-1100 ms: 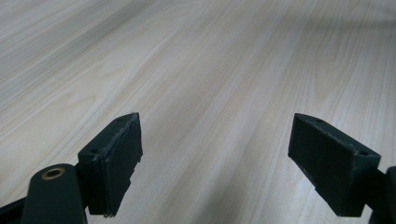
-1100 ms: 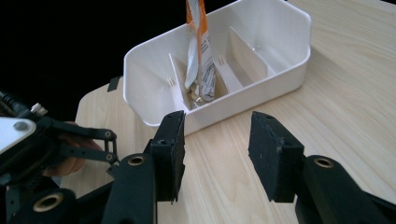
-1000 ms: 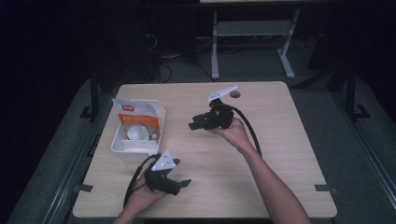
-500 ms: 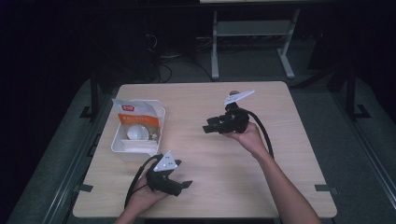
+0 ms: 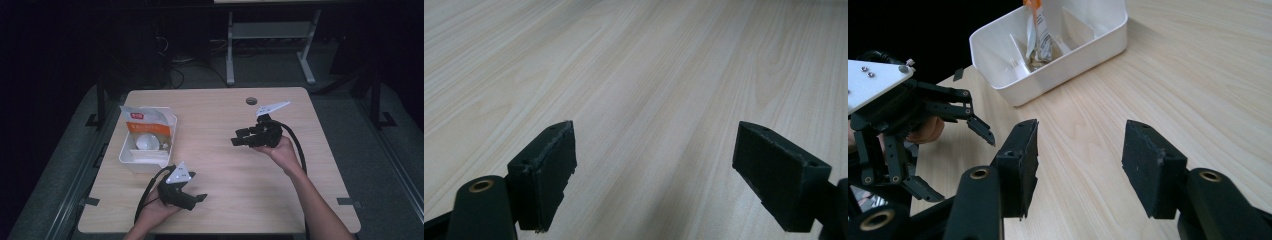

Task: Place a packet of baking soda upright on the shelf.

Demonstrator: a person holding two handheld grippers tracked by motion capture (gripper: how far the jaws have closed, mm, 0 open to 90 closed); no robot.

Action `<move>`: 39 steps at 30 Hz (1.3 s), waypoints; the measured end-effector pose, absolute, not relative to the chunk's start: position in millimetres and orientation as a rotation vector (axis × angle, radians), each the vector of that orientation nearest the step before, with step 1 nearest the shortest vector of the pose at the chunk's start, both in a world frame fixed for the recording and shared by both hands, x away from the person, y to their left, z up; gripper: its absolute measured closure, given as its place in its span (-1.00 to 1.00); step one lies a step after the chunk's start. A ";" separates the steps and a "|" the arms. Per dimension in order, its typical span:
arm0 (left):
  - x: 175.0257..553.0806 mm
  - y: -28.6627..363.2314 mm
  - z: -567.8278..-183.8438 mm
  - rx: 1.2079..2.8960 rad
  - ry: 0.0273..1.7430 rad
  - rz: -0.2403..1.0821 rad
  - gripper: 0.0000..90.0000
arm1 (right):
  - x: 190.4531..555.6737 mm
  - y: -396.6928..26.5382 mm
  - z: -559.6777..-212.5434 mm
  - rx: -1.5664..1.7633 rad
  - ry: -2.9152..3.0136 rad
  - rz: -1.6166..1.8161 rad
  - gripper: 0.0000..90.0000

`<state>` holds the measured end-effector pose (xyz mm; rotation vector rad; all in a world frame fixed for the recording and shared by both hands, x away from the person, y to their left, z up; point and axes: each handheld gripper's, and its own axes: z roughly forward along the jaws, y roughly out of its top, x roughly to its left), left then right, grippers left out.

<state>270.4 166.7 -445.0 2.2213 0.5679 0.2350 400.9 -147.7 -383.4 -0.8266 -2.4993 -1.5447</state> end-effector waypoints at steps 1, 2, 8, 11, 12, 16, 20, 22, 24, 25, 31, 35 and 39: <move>270.4 166.6 -445.0 2.223 0.567 0.237 -0.62 | 399.6 -150.8 -383.4 -0.833 -2.500 -1.552 0.04; 270.5 166.7 -444.9 2.226 0.566 0.238 -0.62 | 398.9 -153.0 -383.5 -0.838 -2.500 -1.546 0.04; 270.3 166.5 -444.8 2.224 0.567 0.235 -0.62 | 393.0 -164.1 -386.8 -0.857 -2.503 -1.540 0.03; 270.4 166.6 -444.7 2.224 0.568 0.235 -0.62 | 390.5 -169.4 -387.0 -0.867 -2.502 -1.526 0.01; 270.4 166.7 -444.6 2.224 0.567 0.235 -0.62 | 389.1 -171.0 -386.9 -0.869 -2.504 -1.535 0.01; 270.8 167.0 -444.5 2.221 0.568 0.234 -0.62 | 384.1 -178.1 -387.7 -0.884 -2.503 -1.537 0.00; 270.9 166.9 -444.5 2.221 0.571 0.234 -0.62 | 378.5 -184.3 -390.1 -0.894 -2.500 -1.532 -0.01; 270.9 166.9 -444.4 2.220 0.571 0.236 -0.62 | 376.4 -187.5 -391.6 -0.903 -2.493 -1.518 -0.03; 271.0 166.9 -444.5 2.219 0.574 0.235 -0.62 | 373.4 -190.6 -393.1 -0.908 -2.489 -1.523 -0.02; 271.1 166.9 -444.5 2.220 0.575 0.235 -0.62 | 372.3 -192.1 -393.9 -0.910 -2.490 -1.521 -0.03; 271.1 166.9 -444.7 2.219 0.577 0.237 -0.63 | 365.6 -200.9 -399.1 -0.929 -2.483 -1.518 -0.04; 271.2 167.2 -444.5 2.219 0.576 0.238 -0.63 | 360.4 -205.3 -402.4 -0.937 -2.488 -1.512 -0.04; 271.2 167.5 -444.5 2.218 0.576 0.239 -0.63 | 355.5 -210.7 -405.6 -0.947 -2.488 -1.507 -0.05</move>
